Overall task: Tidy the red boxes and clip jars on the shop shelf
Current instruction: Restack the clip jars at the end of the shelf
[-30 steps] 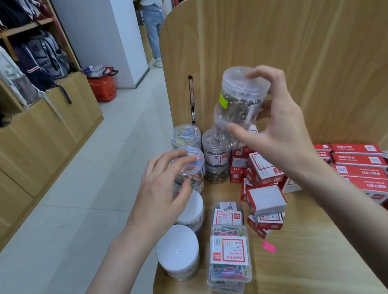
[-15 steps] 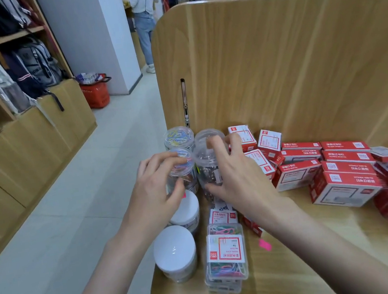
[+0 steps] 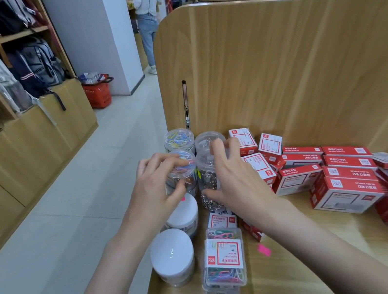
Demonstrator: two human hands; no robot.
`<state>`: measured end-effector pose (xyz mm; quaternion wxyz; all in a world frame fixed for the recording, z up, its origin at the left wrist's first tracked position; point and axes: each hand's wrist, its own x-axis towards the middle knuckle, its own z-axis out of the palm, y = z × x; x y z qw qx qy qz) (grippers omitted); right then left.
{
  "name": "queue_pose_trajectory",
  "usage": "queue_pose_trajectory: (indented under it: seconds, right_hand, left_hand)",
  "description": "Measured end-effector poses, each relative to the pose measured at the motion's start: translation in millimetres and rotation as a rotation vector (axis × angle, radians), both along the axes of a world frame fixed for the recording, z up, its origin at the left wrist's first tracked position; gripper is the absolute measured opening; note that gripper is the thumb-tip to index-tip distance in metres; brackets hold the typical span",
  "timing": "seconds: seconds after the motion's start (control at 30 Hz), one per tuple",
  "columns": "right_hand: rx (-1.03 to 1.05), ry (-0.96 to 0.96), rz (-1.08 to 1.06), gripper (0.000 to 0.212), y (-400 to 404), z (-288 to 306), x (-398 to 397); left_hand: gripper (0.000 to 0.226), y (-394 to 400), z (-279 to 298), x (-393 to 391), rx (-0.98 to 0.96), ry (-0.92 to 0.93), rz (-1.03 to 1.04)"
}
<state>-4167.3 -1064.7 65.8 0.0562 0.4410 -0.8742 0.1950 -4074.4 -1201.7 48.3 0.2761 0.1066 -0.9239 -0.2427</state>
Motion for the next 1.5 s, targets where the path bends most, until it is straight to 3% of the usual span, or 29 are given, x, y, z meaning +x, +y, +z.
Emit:
queue_pose_trajectory:
  seconds: [0.47, 0.57, 0.7, 0.97, 1.13, 1.3, 1.43, 1.5]
  right_hand:
    - [-0.318, -0.073, -0.017, 0.057, 5.5, -13.6, 2.3]
    - [-0.397, -0.032, 0.005, 0.064, 6.6, -17.0, 5.2]
    - [-0.314, 0.033, 0.037, 0.071, 4.0, -30.5, 9.0]
    - [-0.133, -0.003, 0.012, 0.065, 8.3, -25.5, -0.9]
    - [-0.045, 0.076, 0.056, 0.065, 4.8, -18.6, -2.1]
    - [0.047, 0.465, 0.09, 0.049, 9.9, -6.0, -12.5]
    - [0.06, 0.463, 0.105, 0.067, 11.9, -12.5, -23.0]
    - [0.126, 0.485, 0.123, 0.076, 14.0, -13.1, -27.4]
  left_hand:
    - [0.036, -1.2, -1.5, -1.5, 0.029, 0.042, -0.007]
    - [0.036, -1.4, -1.6, -0.9, 0.038, 0.039, -0.003]
    - [0.037, 0.0, 0.4, -0.6, 0.03, 0.021, -0.007]
    - [0.038, -0.7, -0.4, -1.1, 0.042, 0.03, -0.01]
    - [0.036, -1.1, -2.0, -0.3, 0.035, 0.045, -0.013]
    - [0.036, 0.2, -2.6, -1.6, 0.02, 0.058, -0.017]
    - [0.023, -5.7, 2.3, -6.1, 0.069, 0.037, -0.081]
    - [0.028, -8.3, 6.4, -10.1, 0.097, -0.046, -0.131]
